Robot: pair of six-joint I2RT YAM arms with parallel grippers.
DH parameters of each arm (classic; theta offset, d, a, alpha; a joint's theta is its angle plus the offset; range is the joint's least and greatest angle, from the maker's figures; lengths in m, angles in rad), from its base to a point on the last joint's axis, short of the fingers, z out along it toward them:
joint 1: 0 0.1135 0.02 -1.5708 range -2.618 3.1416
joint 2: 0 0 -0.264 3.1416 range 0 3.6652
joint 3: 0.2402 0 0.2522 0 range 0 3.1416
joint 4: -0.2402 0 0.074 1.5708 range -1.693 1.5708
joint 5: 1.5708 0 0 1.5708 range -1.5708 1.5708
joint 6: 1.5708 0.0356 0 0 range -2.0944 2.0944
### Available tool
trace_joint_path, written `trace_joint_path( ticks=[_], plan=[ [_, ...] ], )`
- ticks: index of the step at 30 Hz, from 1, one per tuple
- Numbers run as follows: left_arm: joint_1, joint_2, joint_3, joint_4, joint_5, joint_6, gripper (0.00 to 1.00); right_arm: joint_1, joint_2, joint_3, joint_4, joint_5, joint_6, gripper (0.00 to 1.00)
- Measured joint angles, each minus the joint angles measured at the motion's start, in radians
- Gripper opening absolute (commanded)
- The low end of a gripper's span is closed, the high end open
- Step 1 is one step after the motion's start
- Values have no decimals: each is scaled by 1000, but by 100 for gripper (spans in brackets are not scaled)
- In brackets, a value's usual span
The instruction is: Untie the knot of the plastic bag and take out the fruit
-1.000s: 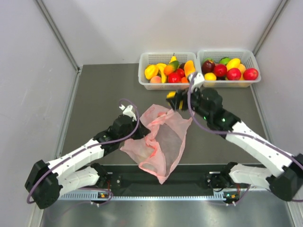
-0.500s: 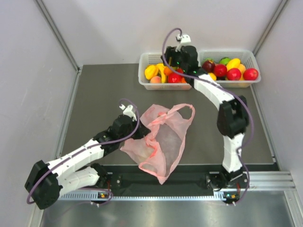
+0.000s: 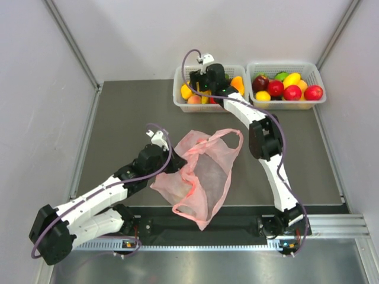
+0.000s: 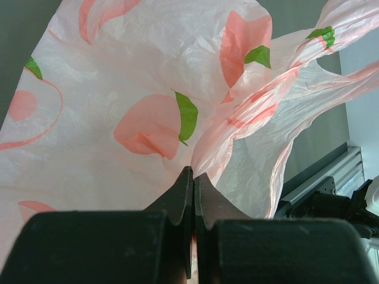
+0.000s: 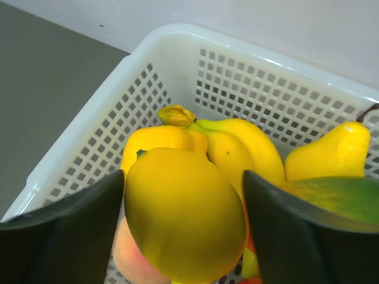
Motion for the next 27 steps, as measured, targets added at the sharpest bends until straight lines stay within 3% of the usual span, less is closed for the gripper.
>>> trace_joint_path(
  ticks=[4, 12, 15, 19, 27],
  plan=[
    [0, 0, 3, -12, -3, 0, 0, 32, 9, 16, -3, 23, -44, 100],
    [0, -12, 6, -21, -3, -3, 0, 60, 10, 59, 9, 51, -69, 99],
    [0, -14, 6, -24, -1, -4, 0, 58, -50, -24, 23, 80, -72, 100],
    [0, -14, 6, -25, 14, -3, 0, 52, -249, -258, 45, 135, -65, 100],
    [0, -4, 6, -24, 52, 7, 0, 56, -947, -785, 13, 164, -4, 100]
  ],
)
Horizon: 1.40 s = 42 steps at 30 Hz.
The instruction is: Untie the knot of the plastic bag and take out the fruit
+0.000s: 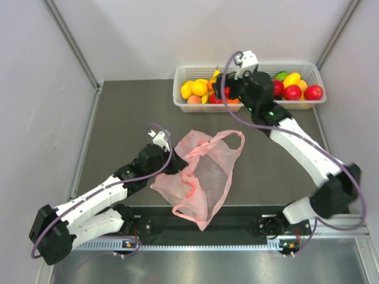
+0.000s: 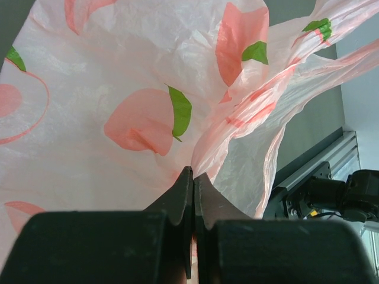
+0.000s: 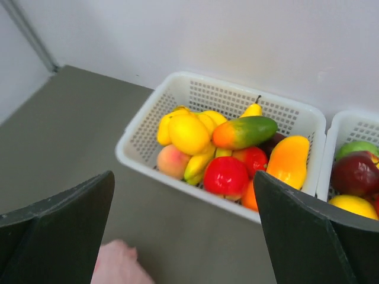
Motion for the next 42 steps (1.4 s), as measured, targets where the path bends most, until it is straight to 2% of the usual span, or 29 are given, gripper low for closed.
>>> trace_joint_path(
  ticks=[2, 5, 6, 7, 8, 11, 12, 14, 15, 19, 22, 23, 25, 26, 28, 29, 34, 42],
  plan=[
    [0, 6, 0, 0, 8, 0, 0, 12, -159, -115, -2, -26, 15, 100],
    [0, 10, 0, -1, 17, 1, 0, 92, -389, -304, -37, -68, 40, 91],
    [0, 10, 3, -4, 18, 2, 0, 146, -457, -368, -58, -82, 49, 82],
    [0, 10, 8, -10, 18, 4, 0, 197, -505, -420, -74, -94, 57, 77],
    [0, 10, 14, -17, 20, 5, 0, 252, -542, -472, -85, -104, 72, 66],
    [0, 8, 49, -51, 23, 10, 0, 391, -609, -614, -112, -111, 114, 46],
    [0, 5, 63, -62, 24, 13, 0, 425, -616, -650, -127, -105, 127, 26],
    [0, -12, 90, -91, 24, 19, 0, 467, -616, -706, -143, -72, 154, 6],
    [0, -24, 100, -103, 24, 20, 0, 477, -616, -730, -150, -53, 167, 5],
    [0, -81, 124, -148, 23, 21, 0, 486, -587, -787, -142, -1, 216, 11],
    [0, -109, 128, -177, 24, 14, 0, 500, -503, -793, -106, 4, 240, 27],
    [0, -116, 129, -189, 25, 10, 0, 507, -470, -795, -88, 0, 249, 44],
    [0, -132, 132, -212, 26, 3, 0, 522, -411, -802, -42, -14, 270, 63],
    [0, -138, 135, -222, 26, -1, 0, 532, -380, -809, -11, -27, 278, 81],
    [0, -148, 139, -228, 26, -4, 0, 551, -323, -821, 48, -60, 288, 97],
    [0, -150, 143, -232, 25, -4, 0, 559, -298, -828, 81, -83, 296, 100],
    [0, -150, 146, -248, 24, -4, 0, 582, -198, -845, 243, -177, 314, 99],
    [0, -162, 87, -258, 12, -6, 0, 655, 6, -758, 314, -130, 317, 100]
  ],
)
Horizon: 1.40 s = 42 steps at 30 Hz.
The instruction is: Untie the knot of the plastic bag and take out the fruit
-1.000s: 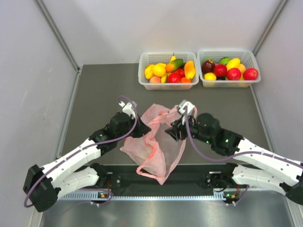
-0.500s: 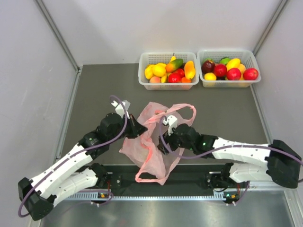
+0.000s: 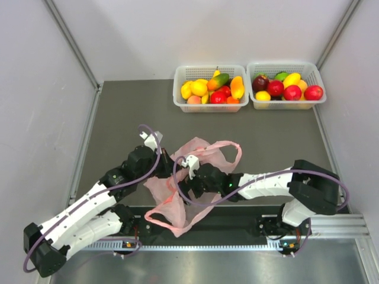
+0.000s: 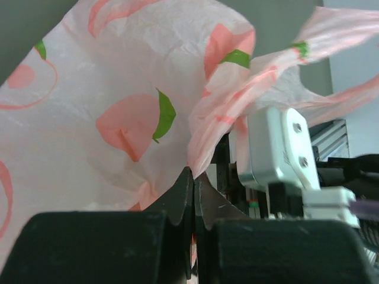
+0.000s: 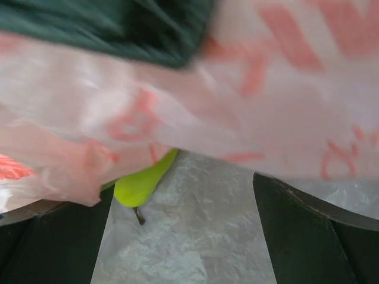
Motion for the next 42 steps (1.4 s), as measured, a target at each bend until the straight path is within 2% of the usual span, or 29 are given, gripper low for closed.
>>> trace_joint_path(
  ticks=[6, 12, 17, 22, 28, 32, 42],
  plan=[
    [0, -34, -39, -13, 0, -12, 0, 64, 26, 19, 48, 61, 2, 100],
    [0, -52, -17, -36, -2, -11, 0, 75, 6, 17, 49, 154, 22, 100],
    [0, -12, 178, -106, -18, 31, 0, 78, -117, 3, 19, 249, 37, 100],
    [0, 57, 403, -94, -6, 67, 0, 80, -184, -9, 13, 299, 37, 100],
    [0, 141, 500, -36, 69, 70, 0, 81, -187, -43, 0, 351, 37, 100],
    [0, 166, 466, 23, 127, 42, 0, 81, -187, -61, -6, 392, 35, 100],
    [-1, 109, 155, 71, 153, -28, 0, 81, -135, -67, 6, 529, 45, 100]
  ],
)
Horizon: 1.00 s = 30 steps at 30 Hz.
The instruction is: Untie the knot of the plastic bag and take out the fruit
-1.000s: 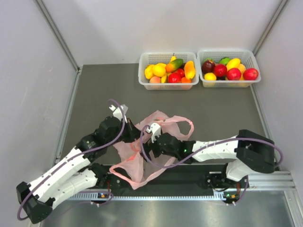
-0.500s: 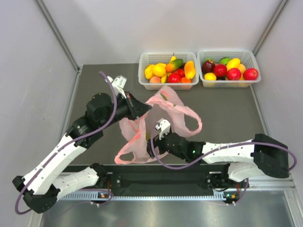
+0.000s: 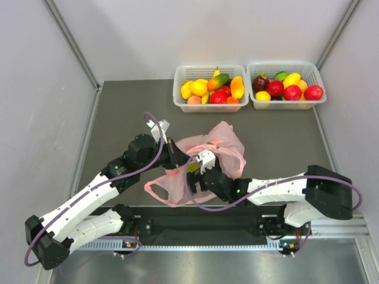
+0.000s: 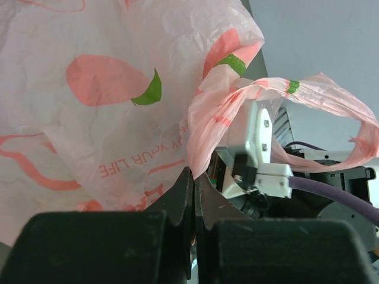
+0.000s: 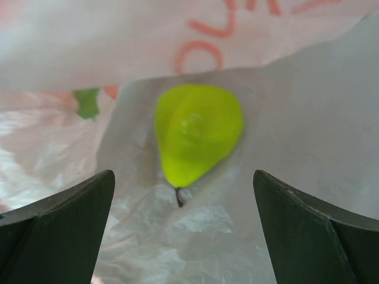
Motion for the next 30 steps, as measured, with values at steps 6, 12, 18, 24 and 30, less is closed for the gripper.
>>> trace_joint_path(
  ticks=[6, 12, 18, 24, 30],
  plan=[
    [0, -39, -42, 1, -22, 0, 0, 0, 129, 23, 5, 33, 19, 100],
    [0, -52, -72, 14, -31, -5, 0, -6, 206, 28, 84, 36, 31, 100],
    [0, -51, -110, 34, -28, -23, 0, -16, 278, 36, 190, 18, 30, 100],
    [2, -53, -131, 60, -25, -37, 0, -24, 329, 42, 287, 25, 21, 100],
    [2, -53, -130, 70, -11, -40, 0, -29, 377, 6, 482, 49, -48, 100]
  ],
)
